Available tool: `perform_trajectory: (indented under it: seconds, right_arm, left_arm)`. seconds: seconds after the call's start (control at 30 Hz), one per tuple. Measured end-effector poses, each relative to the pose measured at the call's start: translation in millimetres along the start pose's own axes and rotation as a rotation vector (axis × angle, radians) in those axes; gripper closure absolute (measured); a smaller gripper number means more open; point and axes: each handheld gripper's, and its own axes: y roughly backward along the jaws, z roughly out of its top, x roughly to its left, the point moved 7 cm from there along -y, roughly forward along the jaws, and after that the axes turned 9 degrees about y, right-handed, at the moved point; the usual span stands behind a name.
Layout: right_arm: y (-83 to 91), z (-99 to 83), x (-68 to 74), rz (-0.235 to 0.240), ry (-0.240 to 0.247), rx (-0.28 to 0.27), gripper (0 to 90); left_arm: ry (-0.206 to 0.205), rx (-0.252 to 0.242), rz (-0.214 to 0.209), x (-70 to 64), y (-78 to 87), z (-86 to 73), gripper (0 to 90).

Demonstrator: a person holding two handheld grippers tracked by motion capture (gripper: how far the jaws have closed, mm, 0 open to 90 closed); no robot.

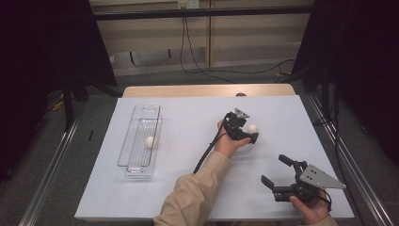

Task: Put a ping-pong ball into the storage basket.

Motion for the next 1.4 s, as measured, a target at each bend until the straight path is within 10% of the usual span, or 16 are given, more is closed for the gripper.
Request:
perform_trajectory:
  seconds: [1.4]
  right_arm:
    - [0.5, 0.3, -0.4, -0.001, -0.009, -0.005, 4.2]
  left_arm:
    - [-0.038, 0.022, -0.013, -3.3, -24.9, 0.9, 39.0]
